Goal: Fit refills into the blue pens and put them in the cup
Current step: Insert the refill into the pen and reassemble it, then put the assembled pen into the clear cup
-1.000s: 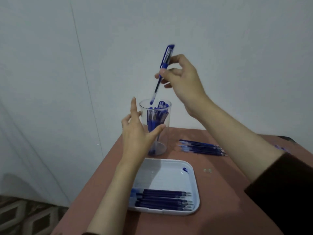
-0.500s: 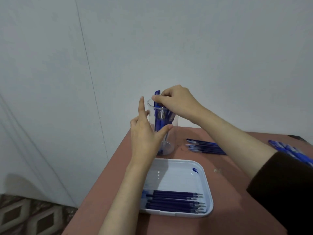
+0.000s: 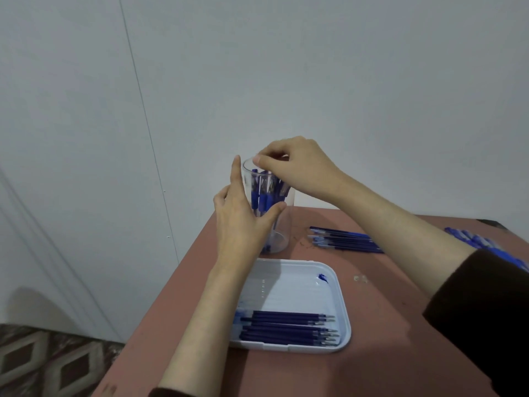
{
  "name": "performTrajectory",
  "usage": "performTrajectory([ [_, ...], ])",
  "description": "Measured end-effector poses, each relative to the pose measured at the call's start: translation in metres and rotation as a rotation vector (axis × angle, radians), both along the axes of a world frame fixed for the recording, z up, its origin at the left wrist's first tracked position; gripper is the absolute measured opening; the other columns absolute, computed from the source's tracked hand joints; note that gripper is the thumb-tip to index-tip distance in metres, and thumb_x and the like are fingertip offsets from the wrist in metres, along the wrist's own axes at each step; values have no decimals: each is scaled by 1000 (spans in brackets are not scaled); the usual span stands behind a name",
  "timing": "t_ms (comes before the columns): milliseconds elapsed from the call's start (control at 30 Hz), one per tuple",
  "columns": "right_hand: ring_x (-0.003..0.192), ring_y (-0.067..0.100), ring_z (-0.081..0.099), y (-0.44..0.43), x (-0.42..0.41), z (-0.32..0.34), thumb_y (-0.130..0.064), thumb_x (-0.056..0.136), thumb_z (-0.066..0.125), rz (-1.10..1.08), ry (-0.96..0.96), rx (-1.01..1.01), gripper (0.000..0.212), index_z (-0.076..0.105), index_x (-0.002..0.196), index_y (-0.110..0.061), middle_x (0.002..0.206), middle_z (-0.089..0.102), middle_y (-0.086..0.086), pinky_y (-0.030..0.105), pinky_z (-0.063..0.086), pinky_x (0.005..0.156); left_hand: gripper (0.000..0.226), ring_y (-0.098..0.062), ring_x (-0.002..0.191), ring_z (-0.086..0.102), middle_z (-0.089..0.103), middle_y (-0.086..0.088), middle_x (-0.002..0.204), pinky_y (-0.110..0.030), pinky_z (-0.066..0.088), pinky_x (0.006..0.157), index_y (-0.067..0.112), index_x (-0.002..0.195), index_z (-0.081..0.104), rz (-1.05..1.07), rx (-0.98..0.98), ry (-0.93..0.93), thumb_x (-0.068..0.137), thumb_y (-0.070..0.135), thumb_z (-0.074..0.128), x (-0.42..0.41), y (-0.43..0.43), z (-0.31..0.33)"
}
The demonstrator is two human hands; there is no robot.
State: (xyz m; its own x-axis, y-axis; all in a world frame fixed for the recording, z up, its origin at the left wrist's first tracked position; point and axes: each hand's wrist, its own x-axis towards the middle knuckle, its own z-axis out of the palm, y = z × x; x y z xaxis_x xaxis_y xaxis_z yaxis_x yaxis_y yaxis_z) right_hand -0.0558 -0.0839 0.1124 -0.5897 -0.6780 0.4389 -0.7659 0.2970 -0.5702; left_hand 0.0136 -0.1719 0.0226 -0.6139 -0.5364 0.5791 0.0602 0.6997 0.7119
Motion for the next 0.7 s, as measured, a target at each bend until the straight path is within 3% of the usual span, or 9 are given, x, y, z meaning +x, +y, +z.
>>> performTrajectory([
  [100,99,3,57,17,1,-2,-26,93,58,-20,34,-144,19,72,104,-19,100,67,-11,16,41,89,88,-26,134,24,35,-9,147,-39,31,108,22,150,15,80,-131,74,82,37,69,8,6,-1],
  [200,93,6,58,50,-3,-6,-24,92,60,-113,82,-150,19,72,105,-19,97,68,-5,13,40,80,61,-28,127,31,42,-14,141,-33,27,107,12,141,38,172,-324,261,86,27,60,13,22,2],
  [300,83,8,58,101,-12,-14,-20,90,61,-229,61,-54,15,73,99,-18,89,68,-4,6,37,70,43,-29,120,38,52,-12,131,-33,31,104,10,127,54,124,-443,345,85,16,59,12,56,8],
  [367,79,7,57,139,-21,-22,-20,89,61,-321,-2,41,12,72,93,-21,84,66,-5,5,38,66,39,-27,119,39,55,-9,127,-33,31,104,11,121,60,27,-468,309,82,15,58,6,81,8],
  [500,83,16,62,202,-40,-37,-18,85,63,-554,-104,277,9,67,82,-25,85,67,-1,28,49,78,33,-25,119,38,58,-8,122,-32,33,100,15,110,65,-144,-450,195,81,21,52,-14,124,-2],
  [633,81,21,64,237,-52,-51,-13,81,63,-698,-142,487,4,67,81,-12,85,67,4,30,49,71,38,-22,118,37,58,-5,122,-29,34,98,18,110,66,-219,-398,122,81,28,44,-27,146,-13],
  [700,73,20,60,245,-54,-57,-13,78,64,-752,-149,583,13,70,88,-8,84,67,6,28,45,64,37,-22,117,37,58,-5,121,-25,31,97,18,110,66,-225,-410,114,81,28,45,-28,149,-16],
])
